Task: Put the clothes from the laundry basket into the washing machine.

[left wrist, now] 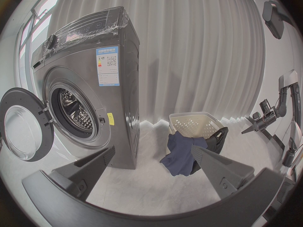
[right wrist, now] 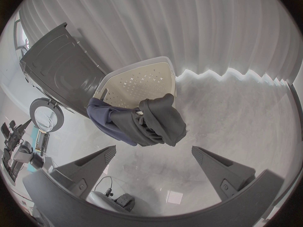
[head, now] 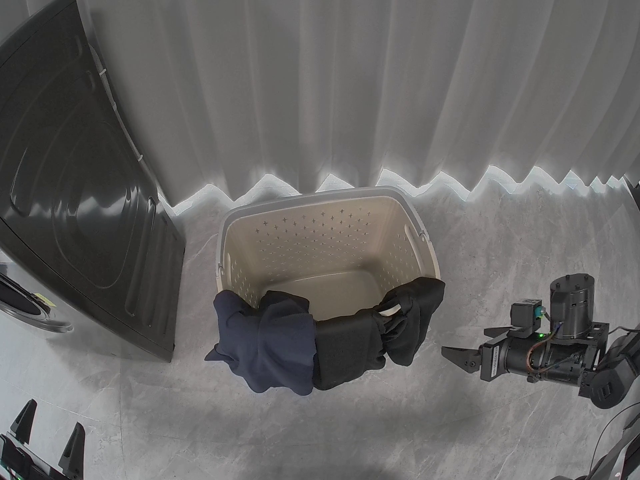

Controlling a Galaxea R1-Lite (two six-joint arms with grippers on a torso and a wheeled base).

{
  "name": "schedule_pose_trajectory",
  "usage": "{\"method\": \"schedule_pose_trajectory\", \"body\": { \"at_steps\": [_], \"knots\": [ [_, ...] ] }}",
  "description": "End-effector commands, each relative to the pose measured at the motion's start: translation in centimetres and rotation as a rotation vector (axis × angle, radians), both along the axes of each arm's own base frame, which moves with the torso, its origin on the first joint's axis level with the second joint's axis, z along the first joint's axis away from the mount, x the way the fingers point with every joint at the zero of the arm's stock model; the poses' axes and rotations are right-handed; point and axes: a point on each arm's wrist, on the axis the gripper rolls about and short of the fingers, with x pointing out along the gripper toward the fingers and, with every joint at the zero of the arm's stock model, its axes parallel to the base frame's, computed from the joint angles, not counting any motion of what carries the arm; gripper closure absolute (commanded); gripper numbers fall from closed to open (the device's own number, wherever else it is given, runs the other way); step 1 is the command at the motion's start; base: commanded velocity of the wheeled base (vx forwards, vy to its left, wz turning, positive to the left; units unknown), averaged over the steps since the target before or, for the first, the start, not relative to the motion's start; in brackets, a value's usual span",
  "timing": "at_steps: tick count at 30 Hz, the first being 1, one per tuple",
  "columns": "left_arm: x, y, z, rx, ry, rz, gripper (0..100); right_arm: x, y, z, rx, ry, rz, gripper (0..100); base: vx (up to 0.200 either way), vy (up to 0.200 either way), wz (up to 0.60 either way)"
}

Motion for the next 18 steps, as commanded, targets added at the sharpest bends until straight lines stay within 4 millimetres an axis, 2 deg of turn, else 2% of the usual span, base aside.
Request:
{"method": "schedule_pose_trajectory", "body": {
  "at_steps": [1, 8, 18],
  "knots": [
    [0.0, 0.0, -0.5, -0.001, 0.003, 0.001, 0, 2.1, 1.3, -2.0, -0.01, 0.024, 0.001, 0, 0.0, 0.0, 0.0],
    [0.0, 0.0, -0.5, -0.001, 0.003, 0.001, 0, 4.3, 2.2, -3.6, -0.007, -0.003, -0.015, 0, 0.0, 0.0, 0.0],
    [0.0, 0.0, -0.5, -0.001, 0.003, -0.001, 0, 6.6, 3.3, -4.3, 0.012, -0.042, -0.016, 0, 0.0, 0.0, 0.0]
  ]
}}
